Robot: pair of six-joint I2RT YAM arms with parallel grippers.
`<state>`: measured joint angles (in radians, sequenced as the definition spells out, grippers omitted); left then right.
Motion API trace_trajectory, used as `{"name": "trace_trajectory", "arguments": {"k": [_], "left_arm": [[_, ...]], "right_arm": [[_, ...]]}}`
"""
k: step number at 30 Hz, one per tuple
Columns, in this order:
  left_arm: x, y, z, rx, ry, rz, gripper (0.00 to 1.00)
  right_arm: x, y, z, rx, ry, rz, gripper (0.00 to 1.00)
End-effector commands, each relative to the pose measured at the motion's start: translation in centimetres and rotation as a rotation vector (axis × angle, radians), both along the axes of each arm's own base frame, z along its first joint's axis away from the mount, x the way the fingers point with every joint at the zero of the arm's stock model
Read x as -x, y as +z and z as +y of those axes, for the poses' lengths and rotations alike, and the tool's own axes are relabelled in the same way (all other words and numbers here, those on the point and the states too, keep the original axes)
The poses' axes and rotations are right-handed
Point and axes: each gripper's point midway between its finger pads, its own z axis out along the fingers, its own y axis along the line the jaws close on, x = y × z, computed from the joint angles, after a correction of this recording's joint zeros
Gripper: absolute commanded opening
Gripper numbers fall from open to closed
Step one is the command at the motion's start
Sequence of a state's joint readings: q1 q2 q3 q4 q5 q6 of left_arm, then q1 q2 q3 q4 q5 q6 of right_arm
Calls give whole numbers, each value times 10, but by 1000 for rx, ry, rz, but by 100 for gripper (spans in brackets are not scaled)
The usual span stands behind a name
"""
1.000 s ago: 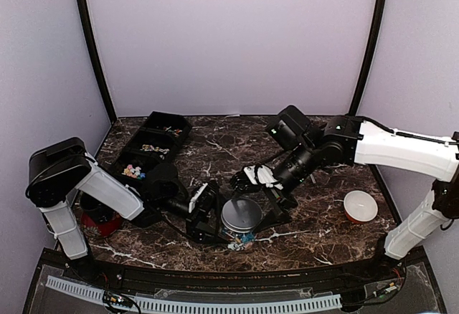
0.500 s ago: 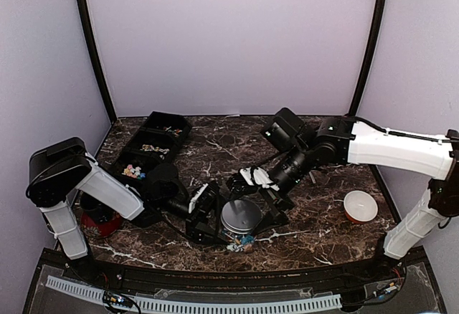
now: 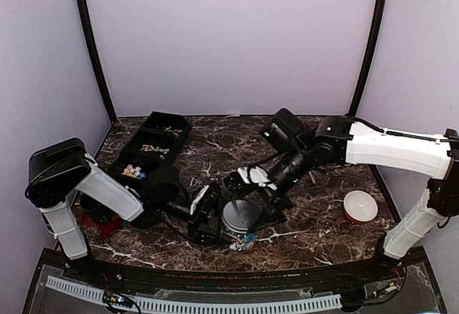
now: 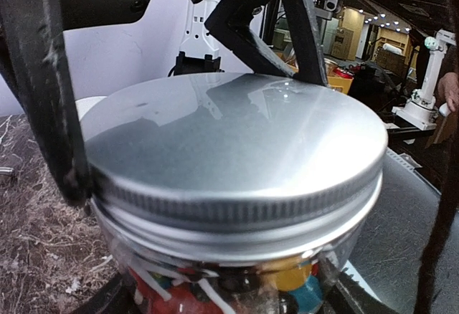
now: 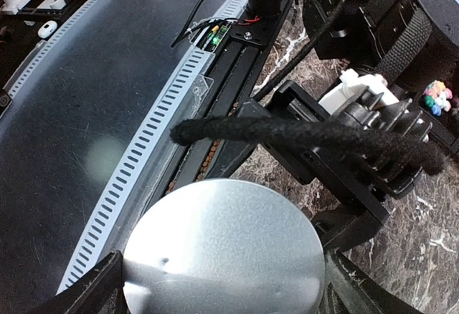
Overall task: Pack the candies
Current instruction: Rotate the box lid from the packing box.
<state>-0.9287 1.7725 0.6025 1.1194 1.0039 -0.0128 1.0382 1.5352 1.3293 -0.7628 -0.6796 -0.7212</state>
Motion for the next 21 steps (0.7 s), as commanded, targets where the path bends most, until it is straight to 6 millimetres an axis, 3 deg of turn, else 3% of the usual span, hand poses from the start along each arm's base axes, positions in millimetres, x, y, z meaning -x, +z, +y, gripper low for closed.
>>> {"name": "trace_trajectory", "arguments": {"k": [1,13,21], "left_arm": [[-30,23,-4,59,186,-71,69],[-88,18,8,10,567,-106,69],[-106,25,17,36,704,-131,69]], "right_arm": [[-4,1,6,-15,-61,19,82],[-47,-18,7,53,-393,2,81],[-80,-15,10,41,-651,29,81]]}}
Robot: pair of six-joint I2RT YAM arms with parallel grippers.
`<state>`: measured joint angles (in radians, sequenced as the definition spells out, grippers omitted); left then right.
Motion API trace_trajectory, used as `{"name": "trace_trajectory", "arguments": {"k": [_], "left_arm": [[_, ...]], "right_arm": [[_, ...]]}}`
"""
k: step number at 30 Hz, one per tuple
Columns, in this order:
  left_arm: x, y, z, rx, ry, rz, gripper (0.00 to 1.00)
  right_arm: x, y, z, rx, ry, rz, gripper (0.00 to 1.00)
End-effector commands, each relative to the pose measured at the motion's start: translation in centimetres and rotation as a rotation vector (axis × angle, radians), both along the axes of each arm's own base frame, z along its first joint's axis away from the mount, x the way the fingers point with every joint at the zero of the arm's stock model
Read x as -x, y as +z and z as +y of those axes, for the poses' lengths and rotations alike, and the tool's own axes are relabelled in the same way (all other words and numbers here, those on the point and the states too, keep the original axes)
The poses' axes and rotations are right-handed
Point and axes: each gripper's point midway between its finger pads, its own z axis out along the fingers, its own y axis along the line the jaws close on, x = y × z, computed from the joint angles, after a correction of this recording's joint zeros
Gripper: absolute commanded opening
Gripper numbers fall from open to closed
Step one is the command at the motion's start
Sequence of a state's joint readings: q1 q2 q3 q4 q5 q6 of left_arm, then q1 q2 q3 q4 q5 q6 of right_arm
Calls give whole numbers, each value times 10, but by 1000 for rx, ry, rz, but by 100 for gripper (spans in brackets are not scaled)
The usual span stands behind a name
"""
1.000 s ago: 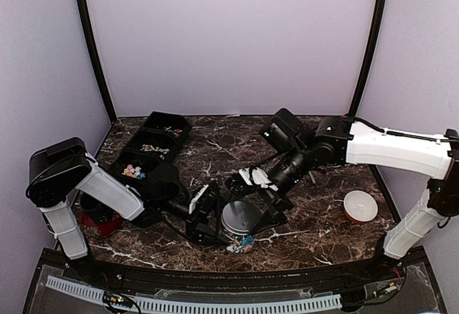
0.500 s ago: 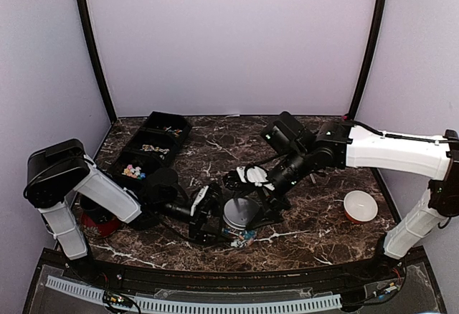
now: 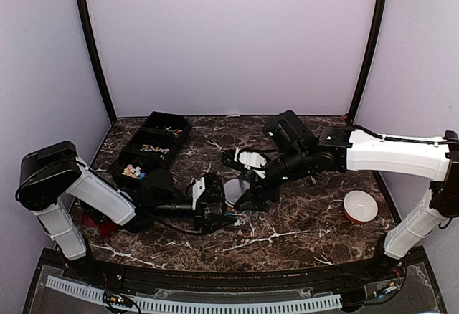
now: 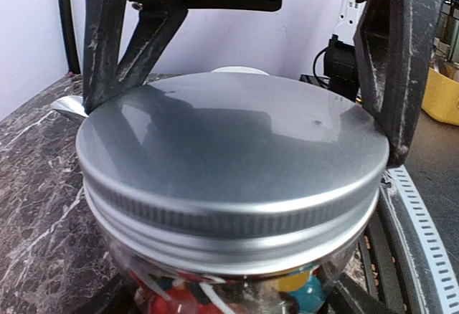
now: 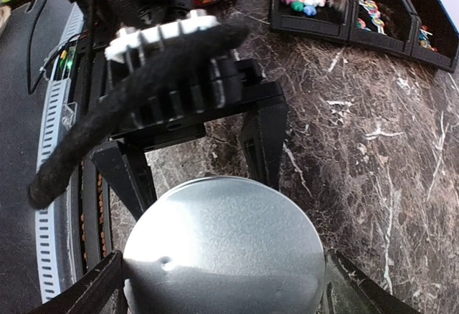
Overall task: Pack the candies
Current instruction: Rotate the box lid from the packing box.
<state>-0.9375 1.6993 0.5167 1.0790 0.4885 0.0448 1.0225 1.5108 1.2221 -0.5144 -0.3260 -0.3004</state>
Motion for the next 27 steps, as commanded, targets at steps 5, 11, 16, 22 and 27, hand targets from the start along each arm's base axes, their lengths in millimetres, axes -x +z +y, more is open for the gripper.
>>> {"name": "trace_trajectory", "arguments": {"k": [5,11,16,22,27], "left_arm": [[-46,46,10,117,283,-85,69],[-58,47,14,110,379,-92,69],[-60,46,14,107,417,-96,69],[-64,44,15,101,455,-100,69],[-62,44,19,101,457,-103,69]], "right_arm": [[-25,7,7,-47,-271,60,80],[-42,3,12,-60,-385,72,78],[-54,0,15,-68,-457,71,78],[-61,1,16,-71,-495,72,81],[-56,4,10,-67,-485,68,90]]}}
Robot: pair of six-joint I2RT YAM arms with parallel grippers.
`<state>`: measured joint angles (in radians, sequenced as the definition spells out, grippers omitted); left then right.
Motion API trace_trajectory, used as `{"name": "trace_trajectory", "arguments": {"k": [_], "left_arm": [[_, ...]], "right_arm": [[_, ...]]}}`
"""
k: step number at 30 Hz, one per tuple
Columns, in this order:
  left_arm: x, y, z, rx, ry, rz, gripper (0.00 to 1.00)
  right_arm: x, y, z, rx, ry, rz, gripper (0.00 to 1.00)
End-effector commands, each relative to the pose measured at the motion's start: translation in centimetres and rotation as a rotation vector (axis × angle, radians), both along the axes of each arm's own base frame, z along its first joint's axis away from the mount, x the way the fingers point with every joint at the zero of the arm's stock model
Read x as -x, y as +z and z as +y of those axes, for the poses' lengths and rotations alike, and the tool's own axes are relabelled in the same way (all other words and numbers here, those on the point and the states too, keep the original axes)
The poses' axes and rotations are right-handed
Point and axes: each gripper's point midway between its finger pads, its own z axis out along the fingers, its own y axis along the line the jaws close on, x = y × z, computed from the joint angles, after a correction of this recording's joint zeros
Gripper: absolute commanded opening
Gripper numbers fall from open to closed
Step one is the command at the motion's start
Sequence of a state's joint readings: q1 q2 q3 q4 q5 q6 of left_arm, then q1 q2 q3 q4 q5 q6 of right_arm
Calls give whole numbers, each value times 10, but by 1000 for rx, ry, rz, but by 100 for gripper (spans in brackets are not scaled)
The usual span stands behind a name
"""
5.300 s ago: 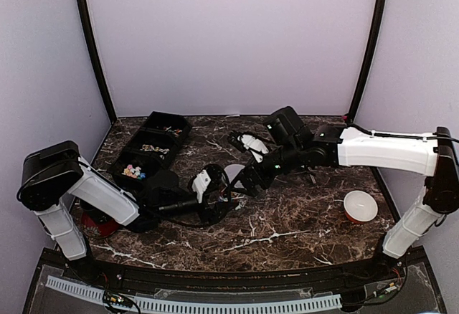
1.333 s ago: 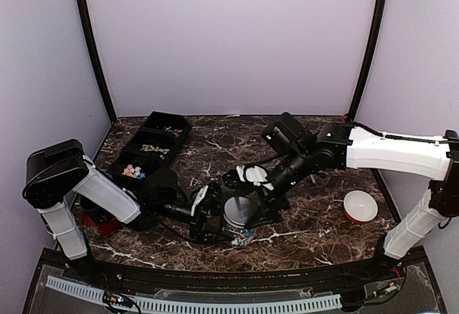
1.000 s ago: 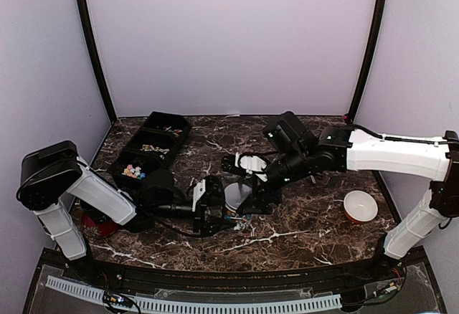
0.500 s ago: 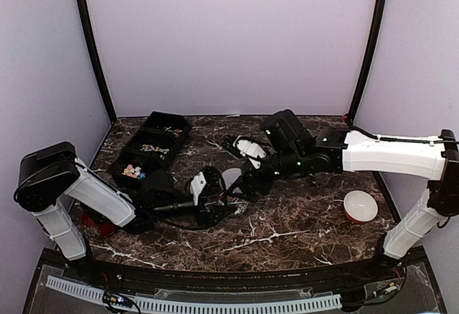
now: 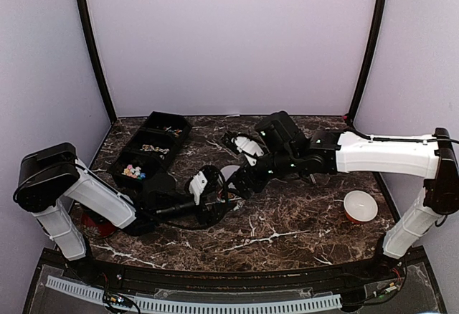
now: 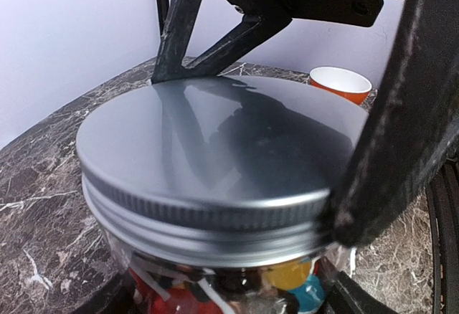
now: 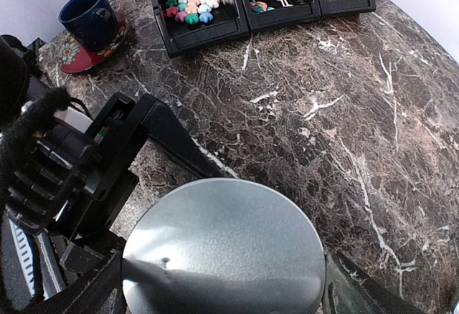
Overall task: Pack the candies
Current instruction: Rotate the box lid from the packing box.
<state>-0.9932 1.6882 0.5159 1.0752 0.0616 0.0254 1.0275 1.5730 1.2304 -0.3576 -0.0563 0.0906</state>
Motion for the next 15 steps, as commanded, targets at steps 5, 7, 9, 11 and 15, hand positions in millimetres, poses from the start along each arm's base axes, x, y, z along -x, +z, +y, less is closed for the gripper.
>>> {"name": "trace_trajectory", "arguments": {"k": [5,7,9,11,15], "left_arm": [[-12,47,7,137,75,-82,69],[-12,49,7,140,72,-84,69],[-11,51,7,145,68,-87,69],[-8,55,7,149,53,-97,69],[5,59,2,151,-43,-111,70]], "right_arm": [[12,21,-7,-50,18,-9,99],[17,24,-9,-64,39,-10,98],[24,25,-11,-72,80,-3,98],[33,27,-13,-74,138,-7,98],[50,18,-32,-16,249,-72,98]]}}
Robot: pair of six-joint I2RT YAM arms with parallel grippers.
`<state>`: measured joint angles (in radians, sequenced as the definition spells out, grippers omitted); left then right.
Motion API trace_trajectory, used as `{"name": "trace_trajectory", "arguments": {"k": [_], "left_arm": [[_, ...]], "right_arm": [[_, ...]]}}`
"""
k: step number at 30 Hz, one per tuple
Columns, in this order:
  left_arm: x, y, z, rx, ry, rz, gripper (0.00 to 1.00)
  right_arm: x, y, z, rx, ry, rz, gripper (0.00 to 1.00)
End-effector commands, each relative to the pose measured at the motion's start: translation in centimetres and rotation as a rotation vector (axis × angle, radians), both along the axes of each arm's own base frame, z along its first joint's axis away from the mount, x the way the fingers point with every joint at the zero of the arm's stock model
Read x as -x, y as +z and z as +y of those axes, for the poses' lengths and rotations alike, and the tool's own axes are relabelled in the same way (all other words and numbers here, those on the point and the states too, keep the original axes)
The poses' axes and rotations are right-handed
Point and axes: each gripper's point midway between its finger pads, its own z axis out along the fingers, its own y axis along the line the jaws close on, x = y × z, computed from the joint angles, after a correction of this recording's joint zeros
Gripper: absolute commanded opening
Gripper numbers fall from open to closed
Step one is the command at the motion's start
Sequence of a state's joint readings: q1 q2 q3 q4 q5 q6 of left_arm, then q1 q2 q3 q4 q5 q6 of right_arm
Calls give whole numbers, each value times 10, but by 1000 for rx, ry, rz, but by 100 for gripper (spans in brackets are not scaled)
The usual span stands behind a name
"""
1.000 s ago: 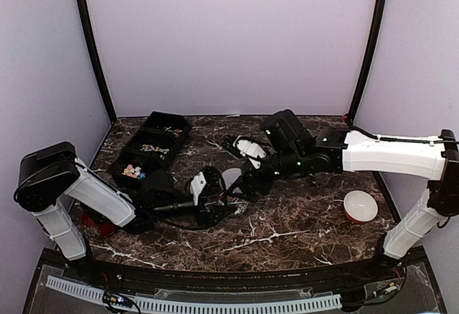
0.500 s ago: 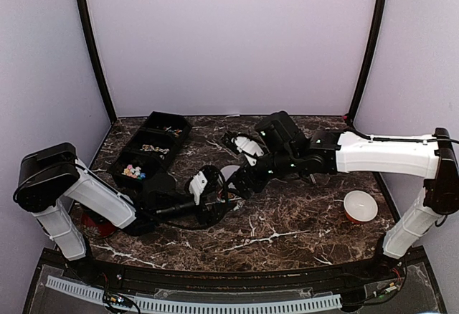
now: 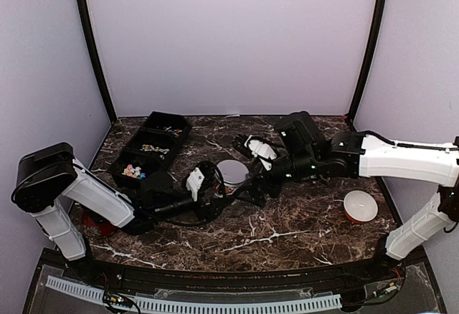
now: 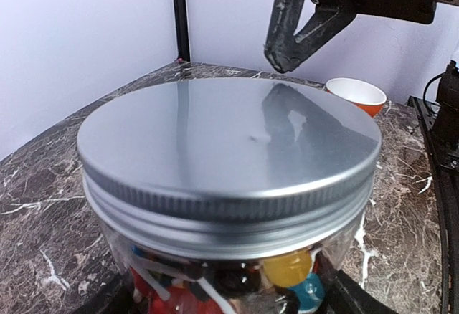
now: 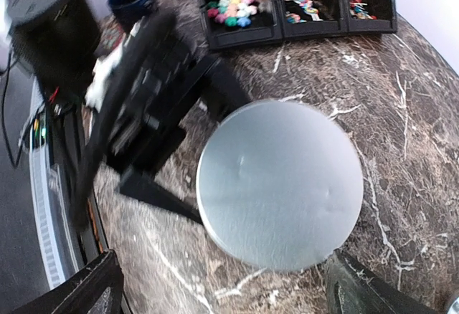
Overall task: Pack the candies
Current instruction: Rotate the box lid from the packing box.
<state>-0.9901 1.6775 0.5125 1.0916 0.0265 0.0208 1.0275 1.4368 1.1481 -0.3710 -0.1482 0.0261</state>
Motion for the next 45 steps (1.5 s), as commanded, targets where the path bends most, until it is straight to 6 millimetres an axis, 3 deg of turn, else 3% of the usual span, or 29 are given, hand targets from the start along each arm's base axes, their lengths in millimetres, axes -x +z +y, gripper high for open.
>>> {"name": "trace_trajectory", "arguments": {"k": [1,7,16,20,32,45], "left_arm": [[17,53,-4,133,-122,-98,70],[61,54,-21,142,-410,-72,69],[120,52,-27,166,-784,0,69],[137,50,-28,165,-913,43,69],[146,49,-31,169,-1021,104,69],[149,46,-33,153,-1052,126,68]], "right_arm": [[23,-2,-22,47,159,-91,97],[41,17,-39,62,361,-247,98],[72,38,-36,45,661,-317,98],[87,45,-31,9,770,-298,98],[121,41,-20,-64,950,-238,97],[128,35,-8,-85,994,-181,98]]}}
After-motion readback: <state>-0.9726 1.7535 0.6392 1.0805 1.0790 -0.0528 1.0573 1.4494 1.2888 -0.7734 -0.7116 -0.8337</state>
